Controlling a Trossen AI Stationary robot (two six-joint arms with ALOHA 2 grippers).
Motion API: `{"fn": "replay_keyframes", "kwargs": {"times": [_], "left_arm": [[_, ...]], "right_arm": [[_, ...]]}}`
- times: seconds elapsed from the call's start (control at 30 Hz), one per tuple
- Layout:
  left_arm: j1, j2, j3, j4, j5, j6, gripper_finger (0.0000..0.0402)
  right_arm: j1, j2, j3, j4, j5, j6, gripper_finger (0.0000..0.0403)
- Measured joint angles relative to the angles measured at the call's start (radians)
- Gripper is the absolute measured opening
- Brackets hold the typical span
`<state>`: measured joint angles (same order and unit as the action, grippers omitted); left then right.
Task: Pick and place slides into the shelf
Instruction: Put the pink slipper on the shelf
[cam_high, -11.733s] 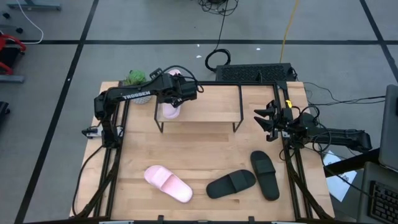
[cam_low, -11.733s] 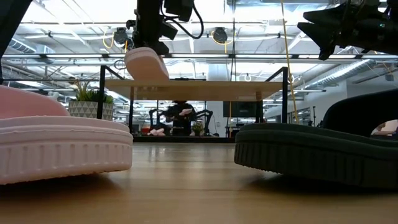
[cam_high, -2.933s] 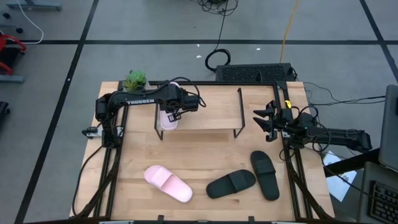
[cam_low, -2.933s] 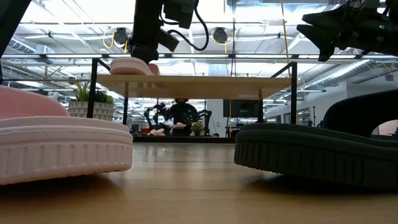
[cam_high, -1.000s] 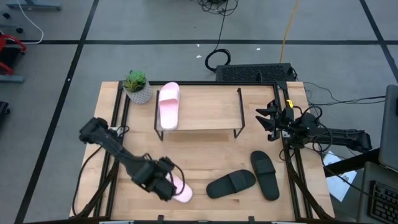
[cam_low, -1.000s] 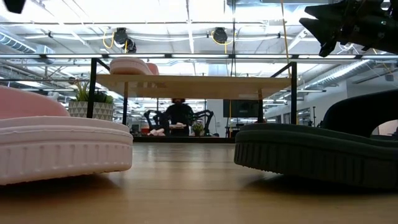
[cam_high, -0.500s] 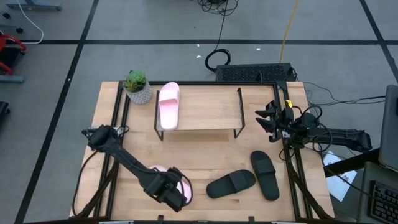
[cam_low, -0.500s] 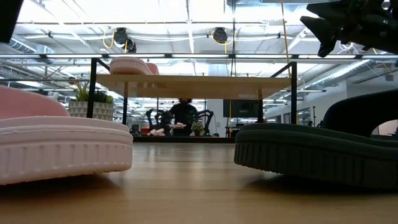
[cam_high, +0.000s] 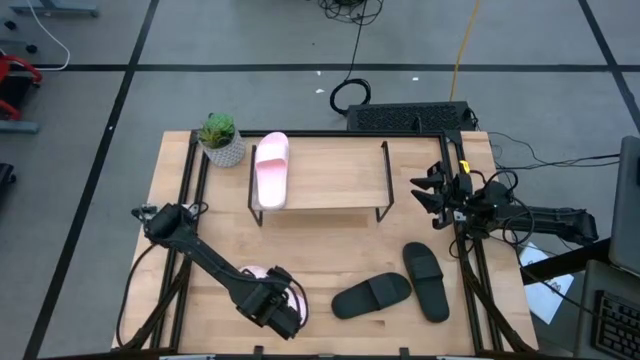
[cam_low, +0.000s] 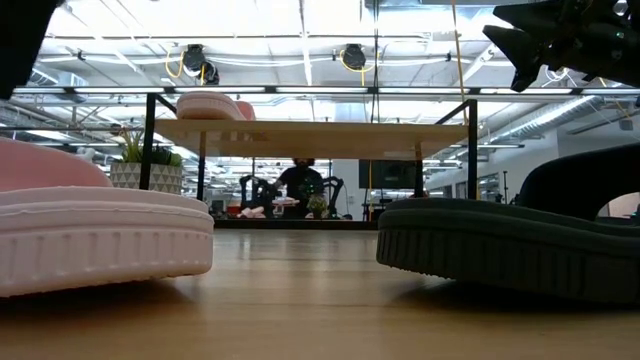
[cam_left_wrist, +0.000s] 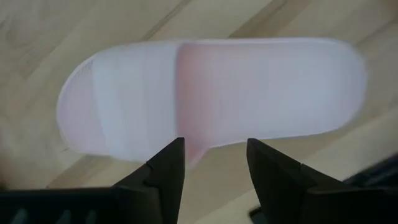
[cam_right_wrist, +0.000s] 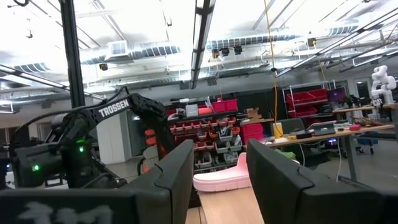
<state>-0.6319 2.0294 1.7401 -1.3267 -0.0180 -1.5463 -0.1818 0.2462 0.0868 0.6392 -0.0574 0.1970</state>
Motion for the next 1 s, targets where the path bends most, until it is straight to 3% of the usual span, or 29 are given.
{"fn": "replay_keyframes", "kwargs": {"times": [0.53, 1.0], "left_arm": [[0.003, 0.04, 0.0, -0.085, -0.002, -0.031, 0.017], [0.003, 0.04, -0.026, -0.046, -0.009, -0.046, 0.017]], "right_arm": [[0.0, 0.0, 0.0, -0.004, 0.0, 0.0, 0.0141], [0.0, 0.0, 0.0, -0.005, -0.001, 0.0, 0.0141]]}}
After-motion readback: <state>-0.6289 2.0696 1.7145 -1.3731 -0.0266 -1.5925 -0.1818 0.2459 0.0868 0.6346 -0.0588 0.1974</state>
